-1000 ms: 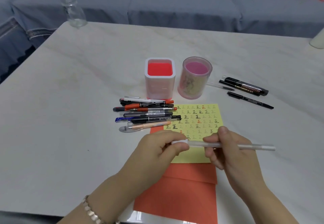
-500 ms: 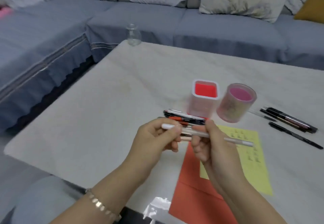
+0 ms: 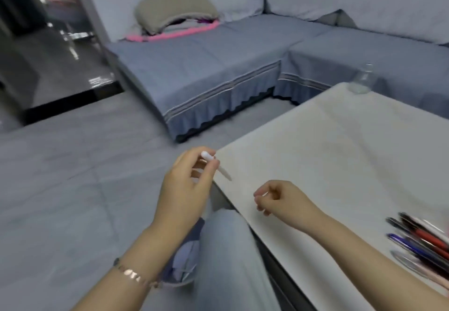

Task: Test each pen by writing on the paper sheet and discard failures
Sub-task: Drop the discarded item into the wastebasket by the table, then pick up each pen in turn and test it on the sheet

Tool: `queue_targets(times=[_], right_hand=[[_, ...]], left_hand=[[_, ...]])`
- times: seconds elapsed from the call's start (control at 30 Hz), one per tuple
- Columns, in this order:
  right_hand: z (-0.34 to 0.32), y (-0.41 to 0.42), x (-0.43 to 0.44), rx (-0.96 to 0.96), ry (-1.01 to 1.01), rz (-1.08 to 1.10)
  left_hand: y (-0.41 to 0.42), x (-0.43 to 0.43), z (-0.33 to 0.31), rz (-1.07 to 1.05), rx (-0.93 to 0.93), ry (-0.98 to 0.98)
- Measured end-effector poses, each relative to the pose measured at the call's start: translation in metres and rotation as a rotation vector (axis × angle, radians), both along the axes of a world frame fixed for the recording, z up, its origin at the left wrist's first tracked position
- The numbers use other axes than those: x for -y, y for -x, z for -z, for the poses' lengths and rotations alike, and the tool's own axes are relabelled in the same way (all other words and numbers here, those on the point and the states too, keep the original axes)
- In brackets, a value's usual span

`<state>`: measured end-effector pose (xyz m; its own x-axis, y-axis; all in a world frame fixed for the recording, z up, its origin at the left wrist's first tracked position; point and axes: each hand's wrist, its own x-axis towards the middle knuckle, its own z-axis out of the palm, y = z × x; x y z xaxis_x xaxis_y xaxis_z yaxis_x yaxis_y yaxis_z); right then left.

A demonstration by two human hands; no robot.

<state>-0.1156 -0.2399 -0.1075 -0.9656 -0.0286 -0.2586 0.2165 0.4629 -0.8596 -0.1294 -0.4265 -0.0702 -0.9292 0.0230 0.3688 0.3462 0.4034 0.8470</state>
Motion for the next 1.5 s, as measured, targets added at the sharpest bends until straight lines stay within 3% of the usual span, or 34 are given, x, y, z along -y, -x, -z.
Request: queue_targets(times=[0.17,0.37,0.5,0.67,1.0,1.27,1.4,1.5], right_hand=[[0.02,0.032,0.034,-0.003,-0.233,-0.137],[0.03,0.027,0.033,0.026,-0.358,-0.198],[0.029,0.008,0.004,0.03,-0.394,-0.142],[0.029,-0.036,-0.052,0.076,-0.381,-0.006],[0.029,-0.206,-0.19,0.174,-0.511,0.436],[0.022,-0.318,-0.275,0.252,-0.58,0.844],[0.041,-0.349,-0.331,0.255,-0.774,1.016],[0.057,-0.36,-0.366,0.392,-0.911,1.032]], left_hand=[[0.029,0.069,0.071,-0.182,0.28,0.297],[0.032,0.094,0.128,-0.13,0.572,0.51],[0.039,0.056,0.106,-0.058,0.471,0.455],[0.033,-0.033,0.059,0.202,0.243,0.423],[-0.061,-0.237,0.054,0.896,0.148,0.732],[-0.124,-0.312,0.069,1.091,0.055,0.823],[-0.139,-0.329,0.074,1.13,0.026,0.828],[-0.143,-0.336,0.075,1.131,0.003,0.82]])
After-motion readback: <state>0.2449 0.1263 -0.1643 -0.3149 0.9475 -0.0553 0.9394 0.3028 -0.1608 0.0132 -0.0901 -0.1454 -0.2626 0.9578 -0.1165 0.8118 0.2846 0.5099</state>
